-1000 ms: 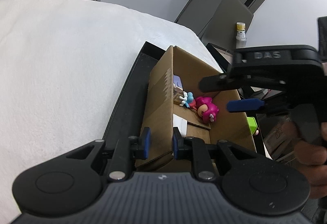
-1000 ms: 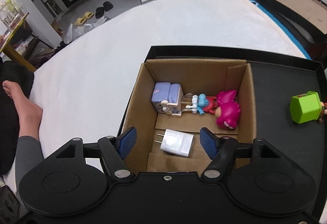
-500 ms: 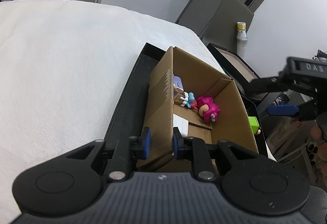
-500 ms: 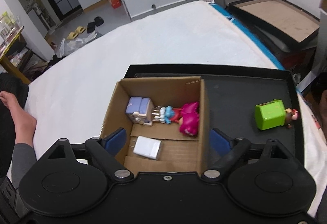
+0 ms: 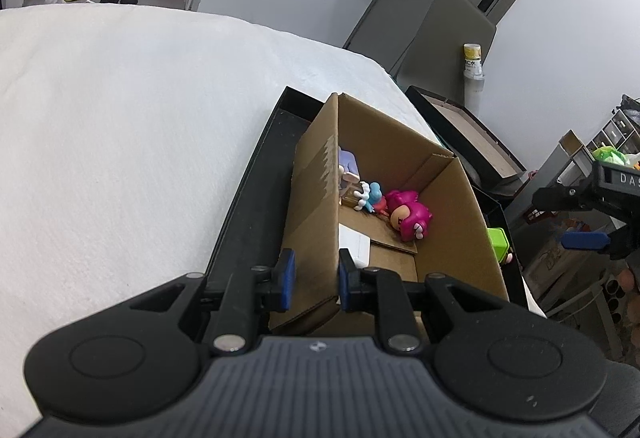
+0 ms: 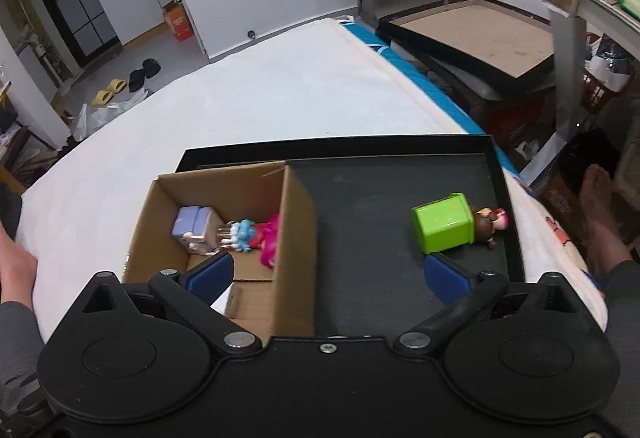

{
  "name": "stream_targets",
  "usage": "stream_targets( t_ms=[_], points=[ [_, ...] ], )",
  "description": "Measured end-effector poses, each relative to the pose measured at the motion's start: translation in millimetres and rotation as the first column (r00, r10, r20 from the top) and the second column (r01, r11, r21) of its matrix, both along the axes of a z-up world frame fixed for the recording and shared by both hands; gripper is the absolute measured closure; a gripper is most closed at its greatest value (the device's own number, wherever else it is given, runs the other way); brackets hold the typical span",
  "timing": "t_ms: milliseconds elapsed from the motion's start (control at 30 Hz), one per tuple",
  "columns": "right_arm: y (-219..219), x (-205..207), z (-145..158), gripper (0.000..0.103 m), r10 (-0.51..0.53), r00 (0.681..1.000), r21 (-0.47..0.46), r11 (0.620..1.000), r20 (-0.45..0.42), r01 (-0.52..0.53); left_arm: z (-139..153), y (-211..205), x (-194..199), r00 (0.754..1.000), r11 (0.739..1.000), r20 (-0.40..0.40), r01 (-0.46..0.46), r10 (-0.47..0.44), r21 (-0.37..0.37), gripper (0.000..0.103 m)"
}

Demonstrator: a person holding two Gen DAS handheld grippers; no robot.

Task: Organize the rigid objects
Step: 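Open the right gripper to release the charger and withdraw, then move the right gripper down over the green cube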

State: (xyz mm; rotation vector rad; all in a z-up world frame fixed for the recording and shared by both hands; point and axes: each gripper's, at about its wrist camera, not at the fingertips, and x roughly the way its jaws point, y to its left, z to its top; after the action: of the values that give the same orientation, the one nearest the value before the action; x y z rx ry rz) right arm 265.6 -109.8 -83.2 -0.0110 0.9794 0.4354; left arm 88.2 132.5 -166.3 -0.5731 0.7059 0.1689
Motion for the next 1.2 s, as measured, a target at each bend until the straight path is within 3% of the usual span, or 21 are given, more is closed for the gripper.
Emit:
stream_targets(
  t_ms=[400,767,1000,1200],
  points=[
    [-34,11,-4,0.0,-0.047,0.996,-0.009,0.999,0.077,0.048,2,0,0,1.0,1.0,-0.003,-0.002,0.002,0.004,0.082],
    [-62,32,-34,0.0,-0.097,0.993,-0.006,0.995,0.062,0.098,-1,0,4,1.0,1.0,-0.013,-0.004,0.004,0.002,0.082],
    [-51,47,-53,0.001,-0.023,0.995,-0.07,0.997,0.1,0.03,-2,-1,5,1.0,1.0,-0.016,-0.003,0.003,0.007,0.082],
    [-42,62,-66,0.009,0.05,0.991,-0.139,0.99,0.126,-0.032,-3,-2,8,1.0,1.0,-0.023,-0.002,0.002,0.011,0.082]
  ],
)
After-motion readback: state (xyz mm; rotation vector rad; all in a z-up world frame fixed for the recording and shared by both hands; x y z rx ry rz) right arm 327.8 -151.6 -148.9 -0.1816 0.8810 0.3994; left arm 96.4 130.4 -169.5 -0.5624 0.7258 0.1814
